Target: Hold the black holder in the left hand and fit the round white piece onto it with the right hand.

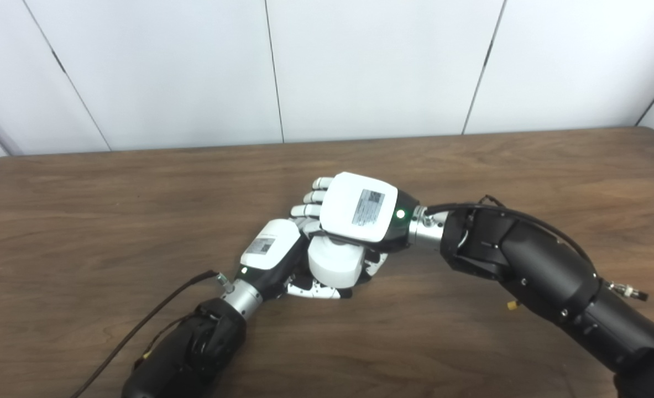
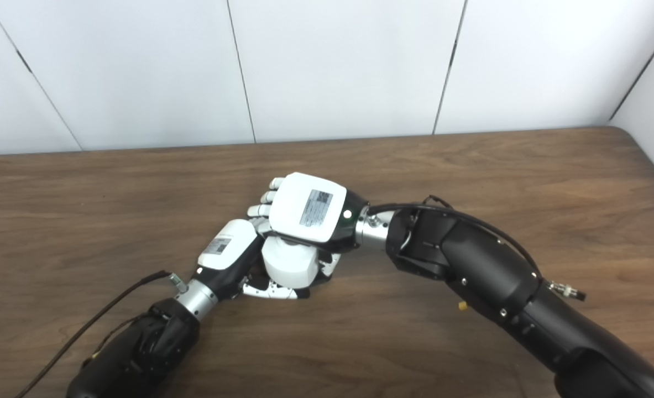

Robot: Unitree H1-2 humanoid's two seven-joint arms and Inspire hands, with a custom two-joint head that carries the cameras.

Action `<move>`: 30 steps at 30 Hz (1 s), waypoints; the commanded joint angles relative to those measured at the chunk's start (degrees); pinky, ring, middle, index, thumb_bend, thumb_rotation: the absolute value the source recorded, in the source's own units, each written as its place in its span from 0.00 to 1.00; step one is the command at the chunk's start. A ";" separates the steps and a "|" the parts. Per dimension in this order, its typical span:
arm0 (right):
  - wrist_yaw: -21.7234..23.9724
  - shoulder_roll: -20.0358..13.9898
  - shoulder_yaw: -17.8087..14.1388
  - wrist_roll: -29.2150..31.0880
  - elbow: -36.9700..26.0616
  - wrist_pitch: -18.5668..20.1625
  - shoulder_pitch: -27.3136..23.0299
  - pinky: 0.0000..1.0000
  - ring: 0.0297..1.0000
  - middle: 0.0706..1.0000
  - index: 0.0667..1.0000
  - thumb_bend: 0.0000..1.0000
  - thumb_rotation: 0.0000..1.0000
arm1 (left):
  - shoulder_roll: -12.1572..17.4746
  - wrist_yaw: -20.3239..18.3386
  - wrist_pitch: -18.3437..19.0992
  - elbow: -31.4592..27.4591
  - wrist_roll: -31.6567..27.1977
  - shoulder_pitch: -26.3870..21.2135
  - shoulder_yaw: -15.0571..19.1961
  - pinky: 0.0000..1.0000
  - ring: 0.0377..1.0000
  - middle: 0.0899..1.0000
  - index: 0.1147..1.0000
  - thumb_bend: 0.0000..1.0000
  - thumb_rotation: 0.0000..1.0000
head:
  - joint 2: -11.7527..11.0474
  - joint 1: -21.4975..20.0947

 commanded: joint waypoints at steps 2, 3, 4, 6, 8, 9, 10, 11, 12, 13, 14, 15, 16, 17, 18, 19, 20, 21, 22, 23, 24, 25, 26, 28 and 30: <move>3.67 -0.64 -2.31 -0.39 -1.67 1.73 -1.12 0.76 0.80 0.89 1.00 1.00 0.29 | -0.15 -10.53 2.77 4.41 3.25 6.64 -6.09 0.95 0.93 0.91 0.42 0.52 0.06 | 0.18 0.10; 3.99 -0.53 -2.55 -0.29 -1.80 1.74 -1.03 0.75 0.79 0.89 1.00 1.00 0.29 | -0.09 -10.63 2.79 4.34 3.28 6.63 -6.13 0.95 0.93 0.92 0.42 0.52 0.06 | 0.18 0.10; 4.10 -0.44 -2.79 -0.16 -1.85 1.68 -0.96 0.75 0.79 0.89 1.00 1.00 0.29 | -0.04 -10.71 2.78 4.26 3.18 6.65 -6.12 0.95 0.93 0.92 0.42 0.52 0.06 | 0.21 0.07; 4.47 -0.25 -3.27 0.34 -1.92 1.57 -0.82 0.74 0.79 0.89 1.00 1.00 0.29 | 0.09 -10.72 2.72 4.09 3.24 6.69 -6.15 0.95 0.93 0.92 0.42 0.52 0.06 | 0.21 0.04; 4.93 -0.11 -3.78 1.38 -1.86 1.50 -0.68 0.74 0.78 0.89 1.00 1.00 0.28 | 0.18 -10.55 2.60 4.12 3.45 6.69 -6.19 0.94 0.93 0.91 0.42 0.52 0.06 | 0.23 0.13; 5.10 -0.03 -3.96 1.72 -1.81 1.47 -0.65 0.74 0.78 0.89 1.00 1.00 0.28 | 0.22 -10.49 2.53 4.17 3.48 6.68 -6.18 0.94 0.93 0.91 0.42 0.52 0.06 | 0.26 0.11; 5.11 0.05 -4.26 2.12 -1.76 1.52 -0.54 0.74 0.78 0.89 1.00 1.00 0.28 | 0.25 -10.69 2.70 4.15 3.49 6.66 -6.21 0.94 0.93 0.91 0.42 0.52 0.06 | 0.26 0.11; 5.24 0.14 -4.58 2.55 -1.77 1.62 -0.44 0.73 0.78 0.89 1.00 1.00 0.28 | 0.28 -10.75 2.70 4.23 3.58 6.61 -6.28 0.94 0.93 0.92 0.42 0.52 0.06 | 0.26 0.11; 5.38 0.22 -4.84 2.83 -1.79 1.65 -0.36 0.73 0.78 0.89 1.00 1.00 0.28 | 0.30 -10.79 2.70 4.28 3.66 6.58 -6.33 0.95 0.93 0.92 0.42 0.52 0.06 | 0.26 0.11; 5.86 0.45 -5.37 3.86 -1.89 2.00 -0.23 0.73 0.78 0.90 1.00 1.00 0.28 | 0.31 -10.86 2.73 4.26 3.65 6.55 -6.34 0.95 0.93 0.92 0.42 0.52 0.06 | 0.24 0.06; 6.22 0.66 -5.93 4.84 -2.12 2.30 -0.14 0.74 0.78 0.90 1.00 1.00 0.28 | 0.29 -10.86 2.72 4.24 3.54 6.56 -6.29 0.95 0.93 0.92 0.42 0.52 0.06 | 0.24 0.06; 6.50 0.84 -6.34 5.50 -2.28 2.45 -0.08 0.73 0.78 0.91 1.00 1.00 0.28 | 0.28 -10.87 2.73 4.21 3.45 6.58 -6.25 0.95 0.93 0.92 0.42 0.52 0.06 | 0.24 0.06; 7.27 1.02 -7.01 6.83 -2.82 2.86 -0.19 0.72 0.78 0.91 1.00 1.00 0.28 | 0.24 -10.81 2.64 4.29 3.41 6.58 -6.24 0.95 0.93 0.92 0.42 0.52 0.06 | 0.24 0.06; 8.02 1.18 -7.57 7.91 -3.26 3.20 -0.43 0.72 0.79 0.93 1.00 1.00 0.29 | 0.23 -10.86 2.61 4.38 3.34 6.52 -6.23 0.95 0.94 0.92 0.42 0.52 0.06 | 0.23 -0.10; 8.63 1.32 -7.99 8.63 -3.55 3.37 -0.58 0.72 0.80 0.94 1.00 1.00 0.29 | 0.23 -10.91 2.59 4.45 3.30 6.47 -6.22 0.95 0.94 0.92 0.42 0.52 0.06 | 0.23 -0.10; 9.49 1.43 -8.47 9.33 -3.96 3.62 -0.83 0.73 0.81 0.95 1.00 1.00 0.29 | 0.23 -10.98 2.59 4.45 3.28 6.42 -6.23 0.95 0.94 0.92 0.42 0.52 0.06 | 0.23 -0.10; 10.22 1.49 -8.85 9.84 -4.26 3.75 -1.12 0.74 0.82 0.96 1.00 1.00 0.29 | 0.20 -11.03 2.60 4.50 3.23 6.35 -6.21 0.95 0.94 0.92 0.42 0.52 0.06 | 0.15 -0.07; 10.81 1.57 -9.18 10.16 -4.48 3.77 -1.28 0.75 0.83 0.97 1.00 1.00 0.30 | 0.18 -11.04 2.59 4.53 3.20 6.31 -6.20 0.95 0.94 0.92 0.42 0.52 0.06 | 0.15 -0.07; 11.64 1.64 -9.63 10.91 -4.77 3.89 -1.55 0.75 0.84 0.98 1.00 1.00 0.30 | 0.17 -11.01 2.52 4.62 3.30 6.22 -6.25 0.95 0.94 0.92 0.42 0.52 0.06 | 0.17 0.00; 12.34 1.68 -10.03 11.56 -5.00 3.94 -1.80 0.75 0.85 0.99 1.00 1.00 0.29 | 0.16 -11.06 2.52 4.69 3.35 6.12 -6.29 0.95 0.93 0.92 0.42 0.52 0.06 | 0.13 0.05; 13.04 1.68 -10.39 12.13 -5.26 4.00 -2.02 0.75 0.86 0.99 1.00 1.00 0.29 | 0.13 -11.09 2.54 4.72 3.35 6.08 -6.30 0.95 0.93 0.92 0.42 0.52 0.06 | 0.13 0.05; 13.72 1.63 -10.69 12.59 -5.48 4.06 -2.24 0.75 0.86 0.99 1.00 1.00 0.29 | 0.08 -11.10 2.59 4.77 3.30 6.05 -6.28 0.95 0.93 0.92 0.42 0.52 0.06 | 0.16 0.10; 14.23 1.60 -10.93 12.84 -5.62 4.04 -2.37 0.76 0.87 0.99 1.00 1.00 0.29 | 0.05 -11.17 2.70 4.75 3.23 6.07 -6.25 0.95 0.93 0.92 0.42 0.52 0.06 | 0.16 0.10; 15.00 1.55 -11.35 13.11 -5.84 3.94 -2.51 0.77 0.87 0.99 1.00 1.00 0.30 | 0.05 -11.13 2.75 4.76 3.28 6.13 -6.25 0.95 0.94 0.92 0.42 0.52 0.06 | 0.19 0.09; 15.87 1.56 -11.73 13.21 -6.08 3.91 -2.52 0.78 0.88 1.00 1.00 1.00 0.30 | 0.12 -11.19 2.84 4.57 3.34 6.21 -6.27 0.95 0.94 0.92 0.42 0.52 0.06 | 0.15 0.15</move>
